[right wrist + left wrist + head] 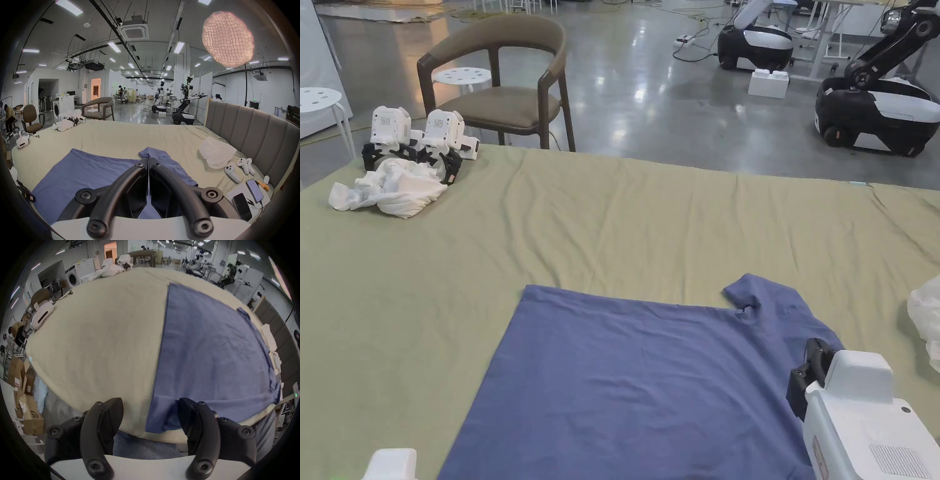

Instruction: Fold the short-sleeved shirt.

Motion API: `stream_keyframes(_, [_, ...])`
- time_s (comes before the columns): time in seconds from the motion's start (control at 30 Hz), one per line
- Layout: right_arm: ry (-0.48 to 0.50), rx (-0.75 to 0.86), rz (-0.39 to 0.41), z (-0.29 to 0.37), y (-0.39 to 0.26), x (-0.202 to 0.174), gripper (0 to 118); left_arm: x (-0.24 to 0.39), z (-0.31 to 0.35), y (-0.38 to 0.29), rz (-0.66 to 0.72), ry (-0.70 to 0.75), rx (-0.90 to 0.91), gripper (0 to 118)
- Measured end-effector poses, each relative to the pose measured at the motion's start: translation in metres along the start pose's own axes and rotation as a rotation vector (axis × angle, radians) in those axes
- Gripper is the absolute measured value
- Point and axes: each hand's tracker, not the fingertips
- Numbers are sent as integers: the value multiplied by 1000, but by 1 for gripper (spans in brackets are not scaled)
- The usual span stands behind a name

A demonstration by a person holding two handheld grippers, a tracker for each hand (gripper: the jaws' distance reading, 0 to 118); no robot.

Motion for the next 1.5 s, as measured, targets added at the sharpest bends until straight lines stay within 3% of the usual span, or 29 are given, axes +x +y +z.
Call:
stream_keyframes(0.07, [-8, -14, 2, 2, -3, 5, 0, 9, 5, -3, -27, 55, 55, 69])
stream_keyframes(0.13, [-14, -26, 0, 4, -7, 9, 0, 19, 9, -6, -52, 67, 50, 59])
stream_keyframes(0.27, [-28, -58, -7, 7, -15, 19, 0, 29, 9, -3, -90, 18, 43, 8])
stream_keyframes(0.3, [-27, -68, -11, 8, -17, 22, 0, 30, 8, -3, -99, 10, 41, 3])
stream_keyframes(0.47, [-39, -193, 7, 22, -33, 50, 0, 31, 14, -2, -127, 1, 45, 1])
stream_keyframes(0.53, [-53, -302, 0, 28, -44, 69, 13, 28, 19, -3, -127, -6, 62, 1])
stream_keyframes(0.57, [-67, -343, -6, 34, -50, 78, 35, 26, 21, -3, -124, -10, 65, 1])
stream_keyframes(0.6, [-79, -386, -1, 38, -55, 85, 50, 24, 22, -4, -119, -16, 70, 1])
stream_keyframes(0.67, [-86, -470, -25, 46, -68, 103, 62, 21, 27, -4, -104, -30, 78, 1])
stream_keyframes(0.83, [-25, -699, -41, 60, -104, 122, 62, 18, 29, -3, -92, -46, 85, 1])
stream_keyframes(1.0, [-2, -805, -58, 55, -145, 120, 60, 17, 25, -6, -85, -45, 94, 1])
stream_keyframes(1.07, [12, -825, -63, 49, -155, 118, 45, 18, 23, -7, -87, -43, 93, 1])
stream_keyframes(1.17, [18, -831, -49, 44, -157, 114, 37, 17, 20, -8, -88, -44, 91, 1])
stream_keyframes(1.2, [24, -836, -44, 43, -154, 114, 29, 17, 20, -8, -87, -45, 90, 1])
stream_keyframes(1.23, [35, -834, -45, 42, -151, 114, 14, 17, 19, -8, -85, -46, 90, 1])
stream_keyframes(1.3, [56, -831, -57, 41, -149, 111, 11, 17, 20, -8, -81, -48, 91, 1])
stream_keyframes(1.37, [48, -838, 23, 42, -144, 105, 9, 16, 20, -7, -84, -51, 91, 1])
stream_keyframes(1.5, [24, -793, 49, 51, -125, 100, 9, 12, 26, -5, -68, -63, 115, 1])
